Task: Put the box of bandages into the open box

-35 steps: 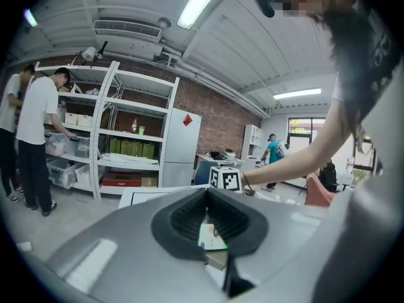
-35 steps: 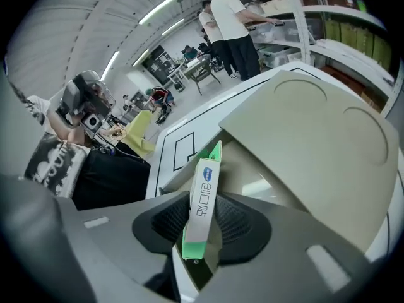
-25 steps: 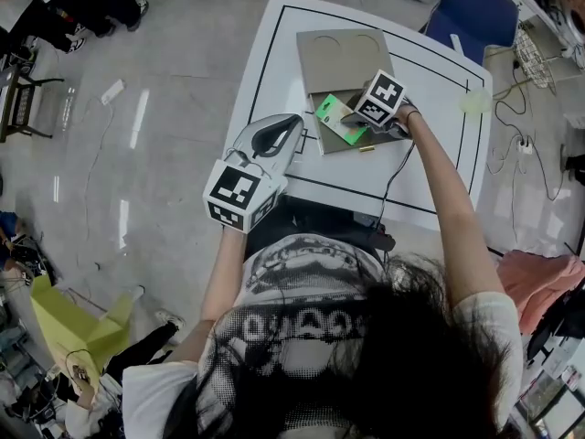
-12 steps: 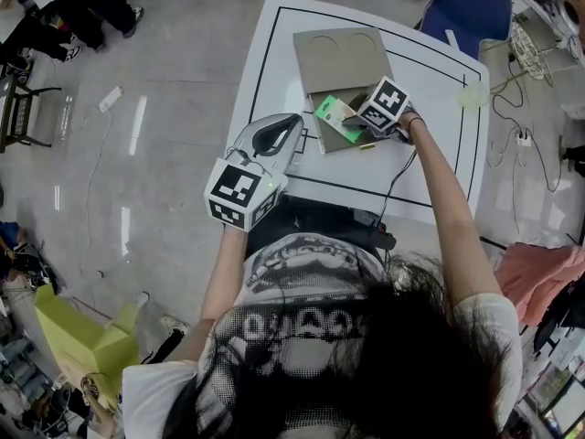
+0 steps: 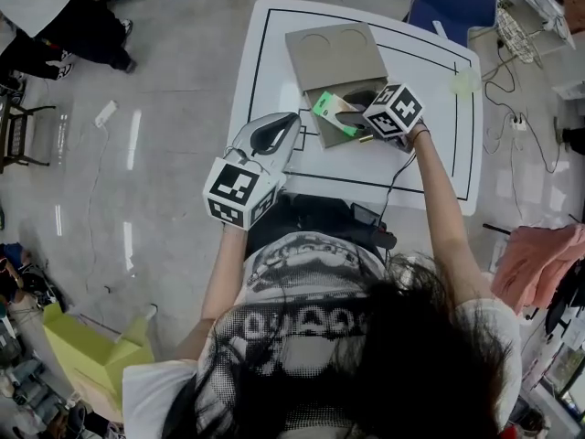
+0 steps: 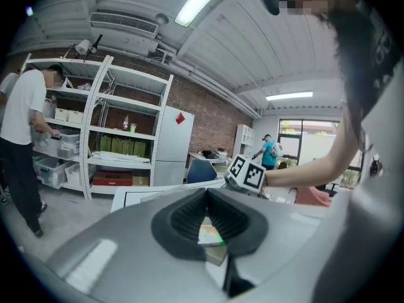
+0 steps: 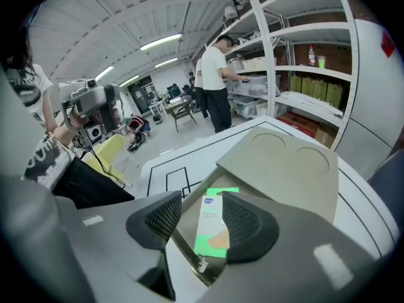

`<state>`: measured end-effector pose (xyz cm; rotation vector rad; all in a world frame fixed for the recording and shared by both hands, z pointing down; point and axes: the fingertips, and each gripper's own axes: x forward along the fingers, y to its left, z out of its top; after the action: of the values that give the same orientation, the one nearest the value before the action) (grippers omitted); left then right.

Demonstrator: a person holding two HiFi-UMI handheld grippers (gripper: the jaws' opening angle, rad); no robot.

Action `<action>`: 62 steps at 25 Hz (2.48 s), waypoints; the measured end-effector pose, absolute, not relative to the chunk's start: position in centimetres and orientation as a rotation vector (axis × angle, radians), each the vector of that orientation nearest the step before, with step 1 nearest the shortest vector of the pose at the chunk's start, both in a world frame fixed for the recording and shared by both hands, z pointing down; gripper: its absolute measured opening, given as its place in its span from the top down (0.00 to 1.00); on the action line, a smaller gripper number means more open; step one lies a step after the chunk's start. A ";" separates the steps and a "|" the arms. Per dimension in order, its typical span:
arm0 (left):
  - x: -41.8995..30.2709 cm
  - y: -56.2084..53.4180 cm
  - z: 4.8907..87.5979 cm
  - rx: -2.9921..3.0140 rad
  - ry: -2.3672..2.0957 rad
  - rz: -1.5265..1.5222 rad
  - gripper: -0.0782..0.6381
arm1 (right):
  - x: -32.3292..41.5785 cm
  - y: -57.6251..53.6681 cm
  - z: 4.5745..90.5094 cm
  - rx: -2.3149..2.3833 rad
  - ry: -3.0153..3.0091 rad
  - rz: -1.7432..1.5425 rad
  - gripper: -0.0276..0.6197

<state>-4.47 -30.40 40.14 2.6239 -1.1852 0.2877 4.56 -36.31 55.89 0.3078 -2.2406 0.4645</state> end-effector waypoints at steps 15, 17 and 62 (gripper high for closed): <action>-6.1 -26.9 39.5 2.703 -1.039 0.295 0.89 | 0.0 -28.7 47.7 0.674 -2.560 0.534 0.70; -6.4 -26.3 39.6 2.715 -1.014 0.301 0.89 | -0.6 -27.5 46.9 0.737 -2.609 0.574 0.72; -1.3 -6.8 38.3 2.668 -1.155 0.242 0.89 | 3.9 -5.5 42.2 0.904 -2.816 0.620 0.95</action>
<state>-1.32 -6.81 38.26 2.6683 -1.1547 0.2422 3.87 -5.46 42.24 0.9045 -2.8161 0.6200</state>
